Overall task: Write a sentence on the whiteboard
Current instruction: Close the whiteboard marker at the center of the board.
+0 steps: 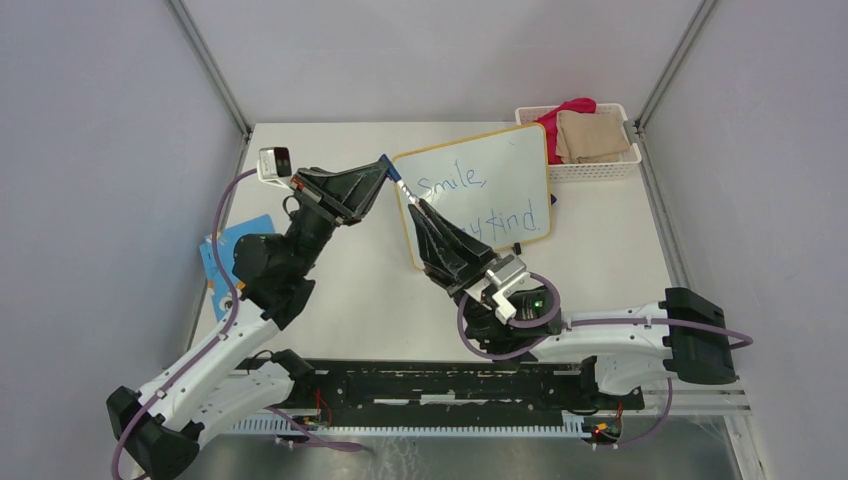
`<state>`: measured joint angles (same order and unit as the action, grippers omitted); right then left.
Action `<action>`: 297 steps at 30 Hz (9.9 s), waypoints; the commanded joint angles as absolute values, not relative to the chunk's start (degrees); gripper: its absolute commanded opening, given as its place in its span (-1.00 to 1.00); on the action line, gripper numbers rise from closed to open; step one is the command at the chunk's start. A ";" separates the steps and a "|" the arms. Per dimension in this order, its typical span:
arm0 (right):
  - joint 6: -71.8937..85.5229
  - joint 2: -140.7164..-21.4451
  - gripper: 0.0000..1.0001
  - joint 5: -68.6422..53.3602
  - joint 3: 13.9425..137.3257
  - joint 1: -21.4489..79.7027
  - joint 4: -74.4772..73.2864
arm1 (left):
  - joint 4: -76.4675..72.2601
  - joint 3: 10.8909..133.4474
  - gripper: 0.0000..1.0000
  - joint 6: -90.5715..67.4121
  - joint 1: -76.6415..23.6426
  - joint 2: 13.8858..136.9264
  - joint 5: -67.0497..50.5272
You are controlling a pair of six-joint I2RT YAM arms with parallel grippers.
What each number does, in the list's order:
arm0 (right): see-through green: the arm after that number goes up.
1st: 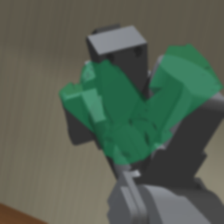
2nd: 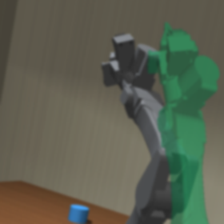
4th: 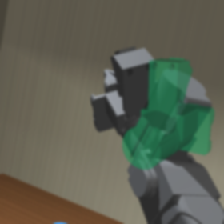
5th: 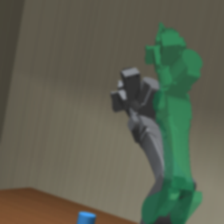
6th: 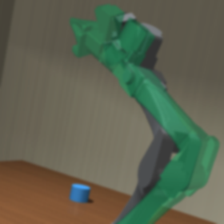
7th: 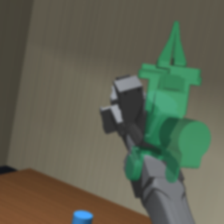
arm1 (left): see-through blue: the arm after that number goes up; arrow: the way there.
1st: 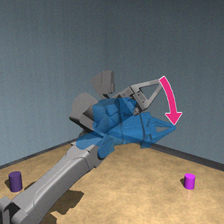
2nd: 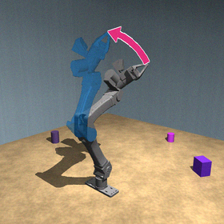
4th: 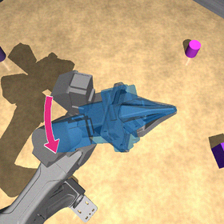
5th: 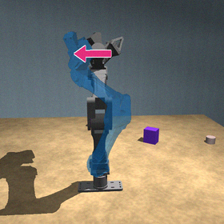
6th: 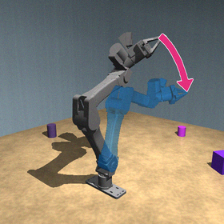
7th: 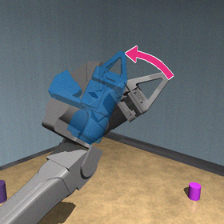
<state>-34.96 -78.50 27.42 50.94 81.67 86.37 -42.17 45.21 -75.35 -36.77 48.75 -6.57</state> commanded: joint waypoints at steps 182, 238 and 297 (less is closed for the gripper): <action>-23.06 -58.80 -1.00 14.01 45.45 76.62 67.33 | -23.13 59.06 0.58 -43.15 -60.38 48.86 7.82; -5.40 -45.33 0.14 6.31 52.03 76.62 8.05 | 10.04 64.68 -0.96 -18.31 -60.41 43.90 -7.05; 4.81 -49.01 -1.00 4.41 43.96 70.03 18.84 | 3.34 55.53 -0.96 -21.48 -60.46 48.59 -8.01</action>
<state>4.12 -50.33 2.83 43.46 70.06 10.66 4.10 56.90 -17.76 -60.23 46.11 -3.31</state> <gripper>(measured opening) 0.044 0.188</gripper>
